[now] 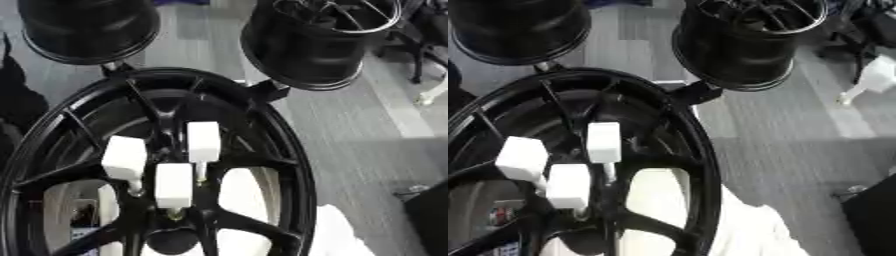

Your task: Pull the pin out of the wheel hub.

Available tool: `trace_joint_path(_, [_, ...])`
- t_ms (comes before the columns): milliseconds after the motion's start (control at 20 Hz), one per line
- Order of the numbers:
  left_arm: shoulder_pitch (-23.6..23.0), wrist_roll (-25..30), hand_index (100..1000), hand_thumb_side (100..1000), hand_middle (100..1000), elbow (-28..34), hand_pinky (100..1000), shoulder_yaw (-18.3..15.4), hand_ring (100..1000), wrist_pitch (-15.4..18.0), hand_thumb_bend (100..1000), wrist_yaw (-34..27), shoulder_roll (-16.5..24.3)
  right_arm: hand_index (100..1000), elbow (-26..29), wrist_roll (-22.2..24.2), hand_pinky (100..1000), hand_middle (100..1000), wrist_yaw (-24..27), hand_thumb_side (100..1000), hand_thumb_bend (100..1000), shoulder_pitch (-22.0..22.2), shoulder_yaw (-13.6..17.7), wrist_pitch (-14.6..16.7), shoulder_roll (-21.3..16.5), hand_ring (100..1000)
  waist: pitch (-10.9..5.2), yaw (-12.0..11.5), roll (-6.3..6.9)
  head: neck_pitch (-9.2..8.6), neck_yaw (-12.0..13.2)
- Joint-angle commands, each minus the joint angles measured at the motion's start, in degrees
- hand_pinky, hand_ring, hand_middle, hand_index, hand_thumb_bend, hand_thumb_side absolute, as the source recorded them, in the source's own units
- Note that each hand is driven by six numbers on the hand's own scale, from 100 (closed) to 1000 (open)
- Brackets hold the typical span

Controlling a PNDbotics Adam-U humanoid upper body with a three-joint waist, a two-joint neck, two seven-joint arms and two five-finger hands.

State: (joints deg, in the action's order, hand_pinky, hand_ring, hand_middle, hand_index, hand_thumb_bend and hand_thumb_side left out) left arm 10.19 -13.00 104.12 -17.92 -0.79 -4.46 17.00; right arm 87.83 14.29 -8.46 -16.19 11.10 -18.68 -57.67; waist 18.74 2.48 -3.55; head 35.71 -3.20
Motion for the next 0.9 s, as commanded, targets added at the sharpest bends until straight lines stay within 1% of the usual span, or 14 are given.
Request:
trace_joint_path(50, [0.61,0.10,807,705,605,1.34,809,-0.33,697,0.01,100,0.09,0.61,883,1.46,-2.39,895,827,-0.79,100,158,2.69,3.67,0.28,-0.21,899,-0.79,-0.02,0.01,-0.29,-0.08])
trace_joint_path(150, [0.68,0.29,807,705,606,1.28,809,-0.17,697,-0.01,100,0.09,0.58,881,2.96,-3.86,894,827,-0.77,100,191,5.63,4.90,0.16,0.72,898,-0.79,-0.26,-0.02,-0.23,-0.29])
trace_joint_path(200, [0.70,0.38,807,706,606,1.24,809,-0.08,697,-0.02,100,0.07,0.56,880,3.85,-4.60,894,825,-0.72,100,192,7.14,5.50,0.08,1.16,897,-0.82,-0.43,-0.04,-0.21,-0.41])
trace_joint_path(300, [0.73,0.57,807,706,606,1.20,809,0.09,697,-0.01,100,0.04,0.54,878,5.84,-6.03,891,818,-0.41,100,163,10.19,6.71,-0.04,1.96,892,-0.88,-0.81,-0.09,-0.14,-0.70])
trace_joint_path(350, [0.74,0.68,806,706,605,1.18,809,0.18,697,0.00,100,0.02,0.52,869,6.96,-6.78,884,803,-0.06,100,100,11.71,7.36,-0.07,2.34,880,-0.92,-1.02,-0.11,-0.09,-0.83])
trace_joint_path(500, [0.83,1.01,806,704,605,1.18,808,0.53,696,0.01,100,-0.03,0.47,834,10.87,-9.35,859,741,1.54,100,100,16.17,9.31,-0.26,3.28,819,-1.03,-1.66,-0.12,0.10,-1.39])
trace_joint_path(650, [0.94,1.37,805,699,605,1.27,808,0.94,696,0.05,100,-0.07,0.43,802,15.34,-12.12,844,686,3.38,172,100,20.33,10.81,1.64,3.72,779,-1.18,-2.47,-0.04,0.33,-2.25])
trace_joint_path(750, [1.02,1.58,804,697,604,1.46,807,1.14,696,0.12,100,-0.05,0.38,792,18.29,-13.94,834,658,4.89,282,100,20.97,10.69,3.34,3.93,758,-1.18,-2.82,0.03,0.32,-2.62])
trace_joint_path(900, [1.11,1.80,804,695,604,1.78,808,1.36,696,0.15,100,0.01,0.27,780,22.98,-16.82,825,635,6.93,412,100,20.95,9.17,6.04,4.40,738,-1.07,-3.06,0.16,0.16,-2.82])
